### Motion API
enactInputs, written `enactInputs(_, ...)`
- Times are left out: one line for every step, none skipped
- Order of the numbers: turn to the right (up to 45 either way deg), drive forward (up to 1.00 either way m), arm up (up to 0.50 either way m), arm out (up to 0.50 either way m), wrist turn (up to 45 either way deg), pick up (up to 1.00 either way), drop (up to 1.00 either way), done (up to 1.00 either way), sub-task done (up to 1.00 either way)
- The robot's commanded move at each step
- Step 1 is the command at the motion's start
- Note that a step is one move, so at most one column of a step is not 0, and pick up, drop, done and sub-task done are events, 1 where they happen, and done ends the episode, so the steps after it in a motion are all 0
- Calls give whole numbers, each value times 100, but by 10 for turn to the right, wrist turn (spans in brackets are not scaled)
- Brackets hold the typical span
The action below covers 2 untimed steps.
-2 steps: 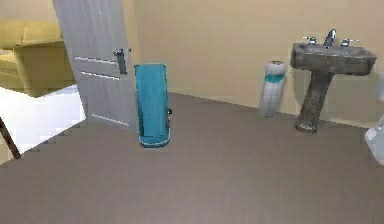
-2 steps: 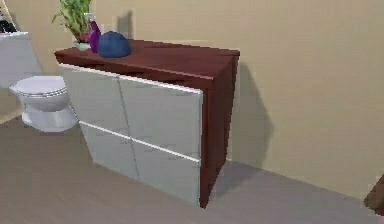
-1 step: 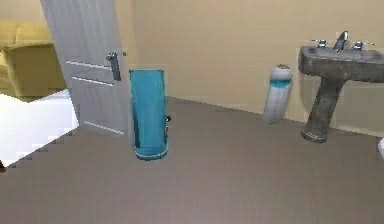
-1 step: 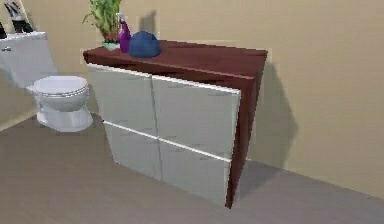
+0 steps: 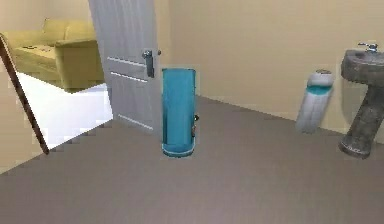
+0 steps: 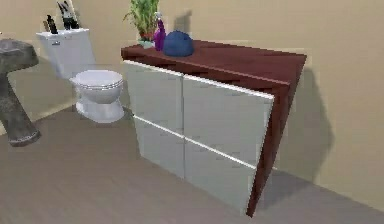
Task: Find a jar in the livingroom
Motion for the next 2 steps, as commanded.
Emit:
enactInputs(0, 20, 0, 0, 0, 0, 0, 0, 0)
enactInputs(-360, 0, 0, 0, 0, 0, 0, 0, 0)
